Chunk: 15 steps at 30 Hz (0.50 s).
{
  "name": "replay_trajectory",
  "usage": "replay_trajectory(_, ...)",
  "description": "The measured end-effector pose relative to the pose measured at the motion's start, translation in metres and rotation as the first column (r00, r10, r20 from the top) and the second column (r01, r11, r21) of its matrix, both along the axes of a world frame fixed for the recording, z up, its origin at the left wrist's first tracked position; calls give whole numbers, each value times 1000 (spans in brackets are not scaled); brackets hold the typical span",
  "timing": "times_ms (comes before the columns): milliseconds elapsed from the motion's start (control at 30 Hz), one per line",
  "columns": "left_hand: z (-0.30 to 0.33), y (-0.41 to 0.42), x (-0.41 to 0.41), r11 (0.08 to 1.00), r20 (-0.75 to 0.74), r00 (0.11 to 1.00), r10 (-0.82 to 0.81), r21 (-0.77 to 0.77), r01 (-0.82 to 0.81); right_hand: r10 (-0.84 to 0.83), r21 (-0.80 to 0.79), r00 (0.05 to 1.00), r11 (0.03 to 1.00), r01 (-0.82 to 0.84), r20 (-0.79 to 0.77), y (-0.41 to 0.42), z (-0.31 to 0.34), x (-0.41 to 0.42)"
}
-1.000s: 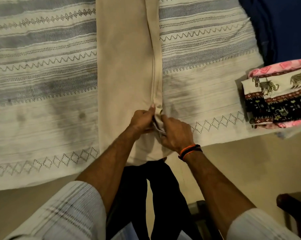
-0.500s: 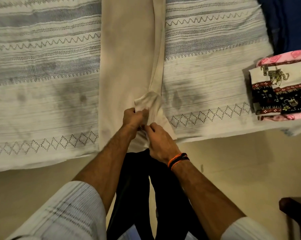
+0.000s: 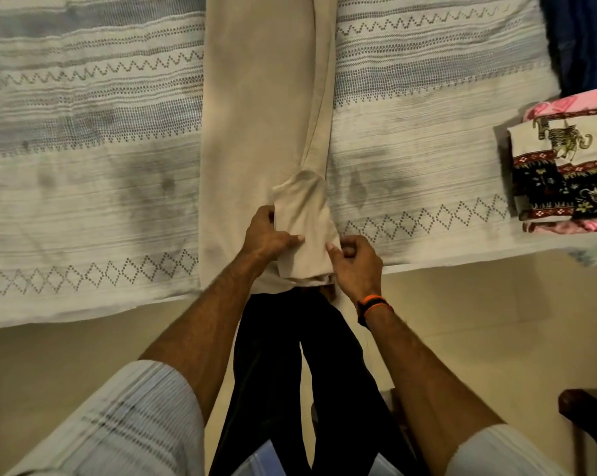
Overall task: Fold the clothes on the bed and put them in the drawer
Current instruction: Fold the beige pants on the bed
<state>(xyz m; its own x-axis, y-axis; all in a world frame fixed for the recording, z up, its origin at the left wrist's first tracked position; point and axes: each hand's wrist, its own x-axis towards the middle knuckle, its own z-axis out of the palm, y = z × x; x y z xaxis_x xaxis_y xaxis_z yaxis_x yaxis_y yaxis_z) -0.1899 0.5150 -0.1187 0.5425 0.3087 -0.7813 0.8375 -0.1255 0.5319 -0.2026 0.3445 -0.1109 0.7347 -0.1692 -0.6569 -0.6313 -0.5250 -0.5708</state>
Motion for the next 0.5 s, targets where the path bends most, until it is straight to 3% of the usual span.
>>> replay_trajectory(167,2,2,-8,984,37,993,-113,145,107,-32,-6,997,999,32,-68,-10,0,-2)
replay_trajectory(300,11,2,-16,927,-1,982,-189,329,179,62,-90,978,993,-81,-197,-9,5,4)
replay_trajectory(400,17,11,-27,898,39,993,-111,433,84,213,-189,973,955,-227,-92,-4,14,10)
replay_trajectory(500,20,31,-41,819,36,997,-64,573,32,178,-74,984,981,-177,6,3,18,10)
